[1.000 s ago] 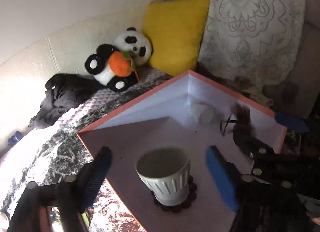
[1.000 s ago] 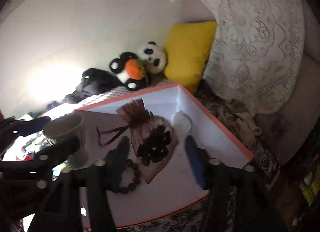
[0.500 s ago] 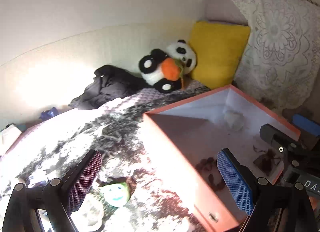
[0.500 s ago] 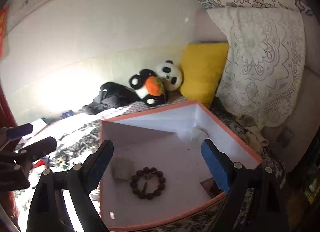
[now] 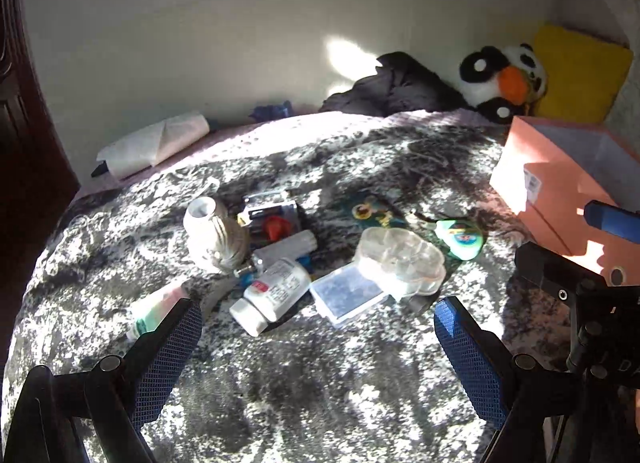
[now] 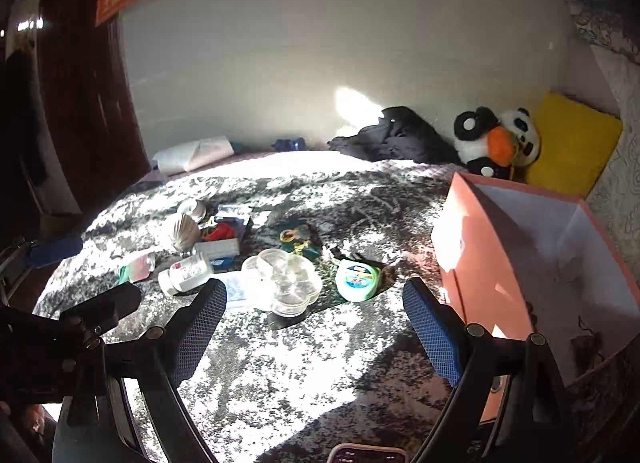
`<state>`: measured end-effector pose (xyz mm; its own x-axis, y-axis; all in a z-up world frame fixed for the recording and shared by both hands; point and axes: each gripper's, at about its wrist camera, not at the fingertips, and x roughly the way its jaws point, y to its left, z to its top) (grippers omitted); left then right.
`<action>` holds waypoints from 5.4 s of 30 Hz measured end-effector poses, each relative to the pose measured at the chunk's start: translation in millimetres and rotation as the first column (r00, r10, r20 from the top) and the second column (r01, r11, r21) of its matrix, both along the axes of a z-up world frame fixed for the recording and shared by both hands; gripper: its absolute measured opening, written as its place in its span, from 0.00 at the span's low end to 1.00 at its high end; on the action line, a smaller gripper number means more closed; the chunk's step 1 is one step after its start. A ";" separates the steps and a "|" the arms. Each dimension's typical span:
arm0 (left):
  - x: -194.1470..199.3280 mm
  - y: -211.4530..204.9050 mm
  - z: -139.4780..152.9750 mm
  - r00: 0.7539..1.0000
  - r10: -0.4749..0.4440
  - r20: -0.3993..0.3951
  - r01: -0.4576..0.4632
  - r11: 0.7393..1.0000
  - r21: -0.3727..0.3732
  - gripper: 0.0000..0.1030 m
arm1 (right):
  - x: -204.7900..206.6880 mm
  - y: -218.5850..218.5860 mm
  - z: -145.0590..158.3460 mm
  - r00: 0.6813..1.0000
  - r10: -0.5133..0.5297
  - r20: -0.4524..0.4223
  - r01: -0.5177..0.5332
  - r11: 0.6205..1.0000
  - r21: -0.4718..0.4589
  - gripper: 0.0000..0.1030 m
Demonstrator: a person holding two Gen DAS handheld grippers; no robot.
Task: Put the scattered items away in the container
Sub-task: 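Move both grippers back to the pill bottle and clear flower tray, then grasp the white pill bottle with the left gripper while the right grasps the clear flower tray, then carry the pill bottle and flower tray into the pink box and release both, then grasp the small dark blue bottle with the right gripper while the left approaches the pouch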
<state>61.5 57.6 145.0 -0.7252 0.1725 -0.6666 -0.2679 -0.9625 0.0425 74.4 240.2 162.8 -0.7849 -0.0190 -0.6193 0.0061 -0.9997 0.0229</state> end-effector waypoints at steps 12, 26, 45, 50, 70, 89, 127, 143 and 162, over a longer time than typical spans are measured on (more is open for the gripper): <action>-79.4 -45.4 -82.6 0.991 0.030 0.131 -0.032 0.999 0.014 0.94 | -101.0 -21.7 -92.6 0.969 -0.019 0.245 0.042 0.995 -0.091 0.92; -137.7 -21.0 -132.6 0.970 -0.030 0.240 0.022 0.999 0.034 0.94 | -175.3 -9.9 -145.0 0.934 0.020 0.356 0.058 0.976 -0.208 1.00; -112.1 -32.2 -80.0 0.991 0.007 0.136 -0.015 0.998 0.061 0.47 | -129.8 -41.5 -70.9 0.979 0.102 0.178 -0.072 0.983 -0.168 0.98; -87.8 -40.0 -51.0 0.996 0.022 0.088 -0.029 0.996 0.079 0.47 | -100.6 -44.6 -38.9 0.986 0.119 0.113 -0.099 0.980 -0.173 0.98; 4.5 74.3 46.4 0.976 -0.197 -0.094 0.206 0.974 0.098 0.47 | 35.2 30.0 80.2 0.986 -0.003 -0.169 -0.012 0.996 -0.089 0.98; 1.4 320.5 46.3 0.882 -0.469 -0.043 0.471 0.881 0.054 0.47 | 77.1 276.0 62.2 0.873 -0.469 -0.131 0.463 0.883 -0.074 0.99; 6.5 240.1 78.1 0.939 -0.301 -0.169 0.308 0.951 0.016 0.94 | 50.3 276.2 71.7 0.893 -0.423 -0.153 0.414 0.906 -0.093 1.00; -2.9 -30.0 -6.4 0.994 0.102 -0.048 -0.105 0.992 -0.066 0.94 | 7.4 17.3 6.8 0.999 0.047 -0.014 -0.048 0.999 -0.013 1.00; -91.3 -128.8 -119.9 0.953 0.222 0.205 -0.213 0.975 -0.065 0.94 | -118.8 -30.9 -133.9 0.928 0.099 0.360 -0.092 0.995 -0.038 0.61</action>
